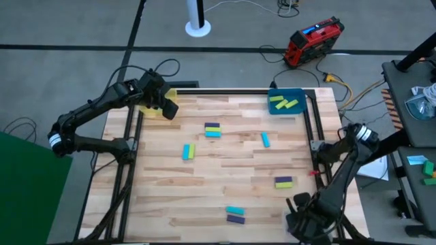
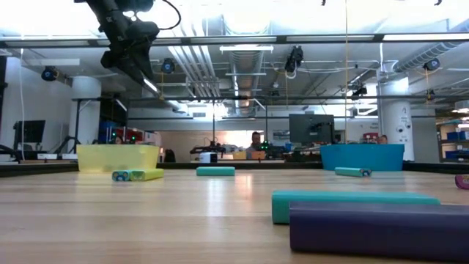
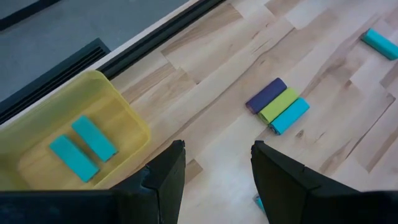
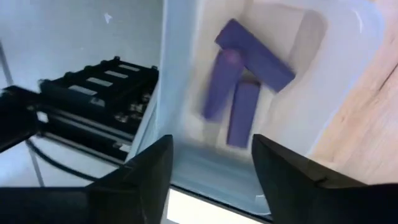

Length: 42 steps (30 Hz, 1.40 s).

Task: Sort blocks
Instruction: Put the light blue block into the yellow bin

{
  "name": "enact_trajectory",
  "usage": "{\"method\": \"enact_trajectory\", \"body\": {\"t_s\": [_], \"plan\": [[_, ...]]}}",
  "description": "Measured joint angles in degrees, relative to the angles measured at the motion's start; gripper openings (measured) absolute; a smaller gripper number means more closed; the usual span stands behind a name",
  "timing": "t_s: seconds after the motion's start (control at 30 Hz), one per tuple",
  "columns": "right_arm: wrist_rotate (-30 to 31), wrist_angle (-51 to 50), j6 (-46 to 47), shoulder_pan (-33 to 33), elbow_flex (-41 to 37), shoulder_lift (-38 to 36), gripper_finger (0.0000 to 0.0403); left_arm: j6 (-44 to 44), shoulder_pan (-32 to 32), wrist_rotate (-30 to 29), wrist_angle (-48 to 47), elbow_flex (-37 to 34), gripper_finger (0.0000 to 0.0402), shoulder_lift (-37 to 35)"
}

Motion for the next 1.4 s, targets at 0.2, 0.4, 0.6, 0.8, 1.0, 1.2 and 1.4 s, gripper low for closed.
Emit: {"method": "enact_trajectory", "body": {"t_s": [0.2, 0.4, 0.6, 0.8, 1.0, 1.2, 1.4], "plan": [[0.0, -0.3, 0.4, 0.0, 0.4, 2.0, 0.0227, 0.0, 0.0, 0.0, 0.0, 0.0, 0.0162, 0.0], [2.4, -3.5, 2.1, -0.8, 1.7, -0.2, 0.0198, -0.1, 0.0, 0.0, 0.0, 0.0, 0.0162, 0.0], [16.9, -10.7, 1.7, -5.9, 6.5, -3.7, 0.0143, -1.4, 0.0, 0.4, -0.7, 0.0, 0.0162, 0.0], [46.8, -11.5, 0.5, -14.3, 10.0, -7.3, 0.0083, -3.7, -0.8, 0.5, -3.6, 0.0, 0.0162, 0.0], [54.2, -11.5, 0.0, -27.0, 10.1, -10.3, 0.0039, -7.4, -2.9, 0.6, -6.1, 0.0, 0.0162, 0.0], [51.5, -9.6, 0.0, -39.5, 10.1, -11.6, 0.0011, -10.5, -6.5, 6.0, -6.5, 0.0, 0.0162, 0.0], [37.6, -1.7, -7.3, -49.7, 9.8, -11.9, 0.0009, -12.5, -11.2, 15.6, -6.5, 0.0, 0.0162, 0.0]]}}
